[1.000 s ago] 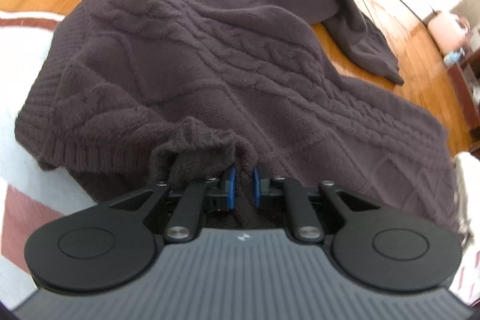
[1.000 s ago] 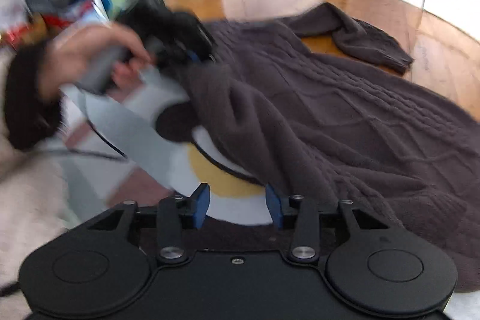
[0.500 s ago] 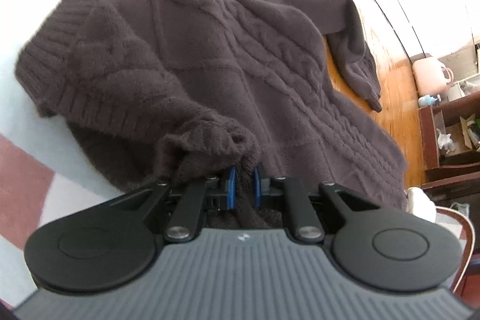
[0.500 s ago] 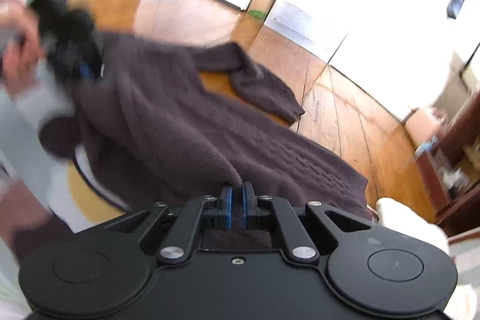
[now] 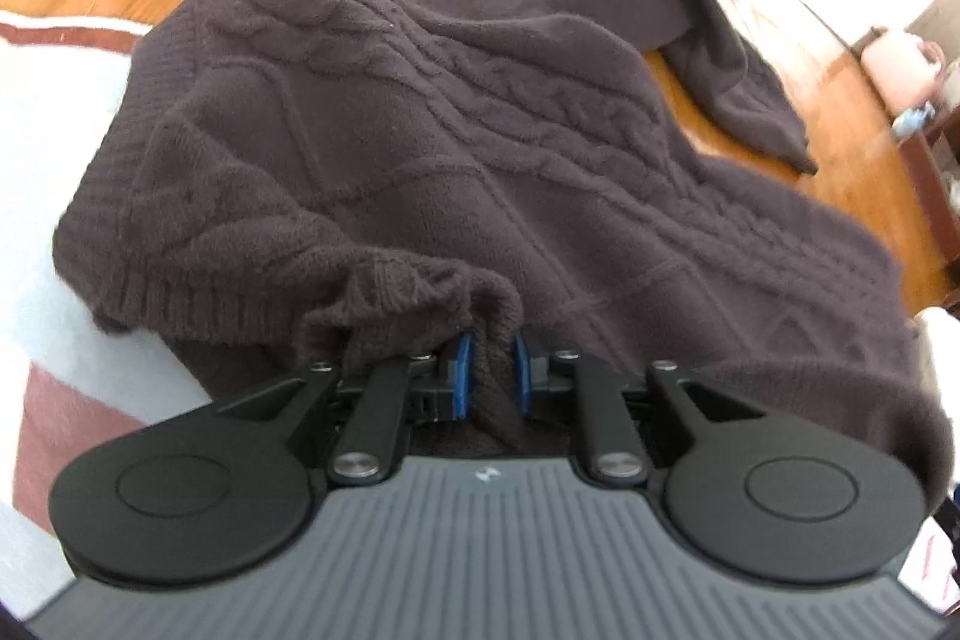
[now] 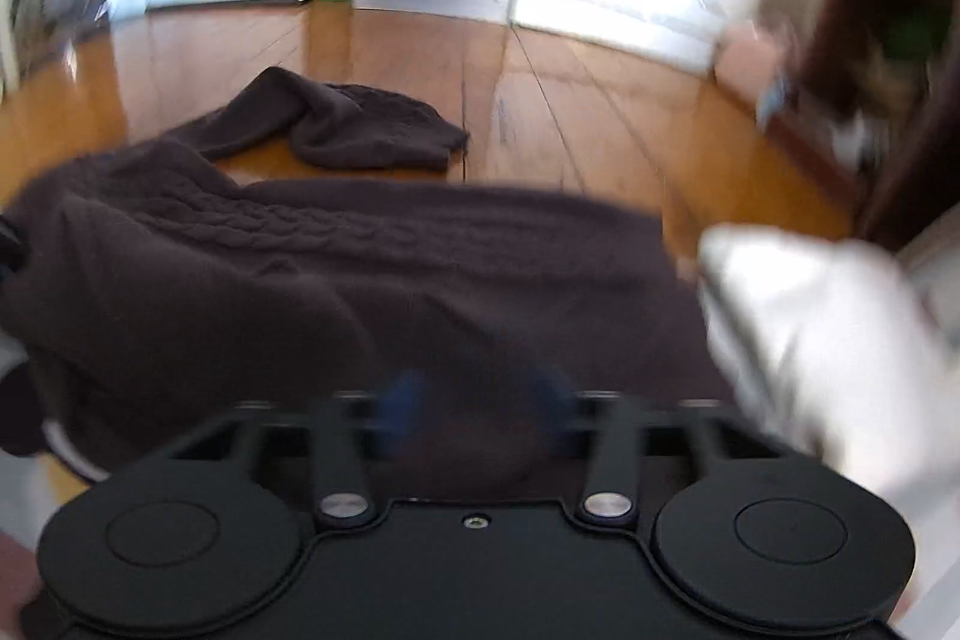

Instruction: Fold clothes

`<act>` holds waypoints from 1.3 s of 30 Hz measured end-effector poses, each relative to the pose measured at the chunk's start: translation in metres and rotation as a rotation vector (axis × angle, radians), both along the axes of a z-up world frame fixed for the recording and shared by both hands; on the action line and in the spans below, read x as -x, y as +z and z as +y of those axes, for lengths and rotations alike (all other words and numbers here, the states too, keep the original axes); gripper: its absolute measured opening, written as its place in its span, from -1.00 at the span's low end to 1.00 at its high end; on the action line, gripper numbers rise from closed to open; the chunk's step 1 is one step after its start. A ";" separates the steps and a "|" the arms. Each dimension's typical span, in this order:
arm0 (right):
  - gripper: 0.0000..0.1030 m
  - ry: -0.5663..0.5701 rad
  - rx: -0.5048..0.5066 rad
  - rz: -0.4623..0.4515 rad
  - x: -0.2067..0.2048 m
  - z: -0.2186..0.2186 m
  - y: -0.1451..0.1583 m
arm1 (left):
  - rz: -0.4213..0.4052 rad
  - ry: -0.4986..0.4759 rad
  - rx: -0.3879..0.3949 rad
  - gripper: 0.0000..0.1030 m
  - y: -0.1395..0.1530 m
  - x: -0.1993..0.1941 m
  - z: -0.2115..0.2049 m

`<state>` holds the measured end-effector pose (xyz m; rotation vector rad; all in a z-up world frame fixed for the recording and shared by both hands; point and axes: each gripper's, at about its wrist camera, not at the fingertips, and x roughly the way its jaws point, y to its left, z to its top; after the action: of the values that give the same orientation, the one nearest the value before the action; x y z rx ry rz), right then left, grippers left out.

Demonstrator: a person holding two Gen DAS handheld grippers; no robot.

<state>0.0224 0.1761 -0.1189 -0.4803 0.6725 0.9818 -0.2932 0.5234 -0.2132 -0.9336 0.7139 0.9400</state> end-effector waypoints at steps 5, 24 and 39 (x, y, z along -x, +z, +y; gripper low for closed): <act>0.18 0.232 0.079 -0.018 0.030 0.002 -0.022 | 0.016 0.008 -0.013 -0.69 0.003 -0.001 -0.004; -0.76 0.126 -0.181 -0.190 0.038 -0.043 0.059 | -0.044 0.039 -0.054 -0.76 0.039 0.025 -0.026; 0.05 0.106 0.221 -0.526 0.037 -0.004 -0.017 | -0.058 0.162 0.032 -0.71 0.029 0.053 -0.023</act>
<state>-0.0141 0.1716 -0.1359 -0.9369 0.2809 0.8330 -0.3466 0.5004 -0.1844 -1.0547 0.6119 1.0423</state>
